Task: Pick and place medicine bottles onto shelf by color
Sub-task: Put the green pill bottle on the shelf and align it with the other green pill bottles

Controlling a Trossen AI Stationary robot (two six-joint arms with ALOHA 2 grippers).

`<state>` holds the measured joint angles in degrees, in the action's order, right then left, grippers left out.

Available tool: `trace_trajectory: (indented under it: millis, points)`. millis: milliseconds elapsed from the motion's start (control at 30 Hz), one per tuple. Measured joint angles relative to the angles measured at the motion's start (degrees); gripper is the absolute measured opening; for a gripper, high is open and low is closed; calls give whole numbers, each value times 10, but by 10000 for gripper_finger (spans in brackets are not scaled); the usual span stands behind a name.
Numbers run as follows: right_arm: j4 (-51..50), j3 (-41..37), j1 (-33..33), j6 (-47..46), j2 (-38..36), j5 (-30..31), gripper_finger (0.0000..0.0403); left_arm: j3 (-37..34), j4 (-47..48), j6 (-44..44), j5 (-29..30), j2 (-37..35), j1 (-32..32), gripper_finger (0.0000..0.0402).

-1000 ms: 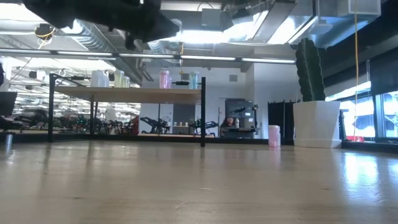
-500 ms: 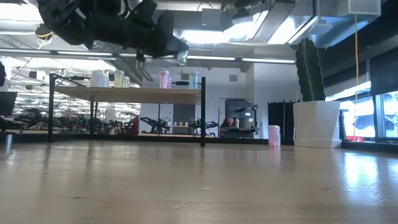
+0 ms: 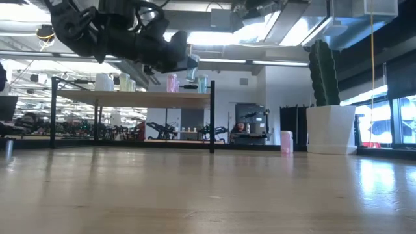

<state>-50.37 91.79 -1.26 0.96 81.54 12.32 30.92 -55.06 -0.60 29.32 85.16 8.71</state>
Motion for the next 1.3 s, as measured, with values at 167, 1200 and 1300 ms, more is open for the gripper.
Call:
trace_trajectory:
  millis: [167,1200,1300]
  points:
    - [0,0,0,-7,0,65,204,0,-24,0,-23,7,13,55]
    - [0,0,0,-7,0,65,204,0,-65,-11,-78,41,28,55]
    - [0,0,0,-7,0,65,204,0,-65,-10,-78,41,28,55]
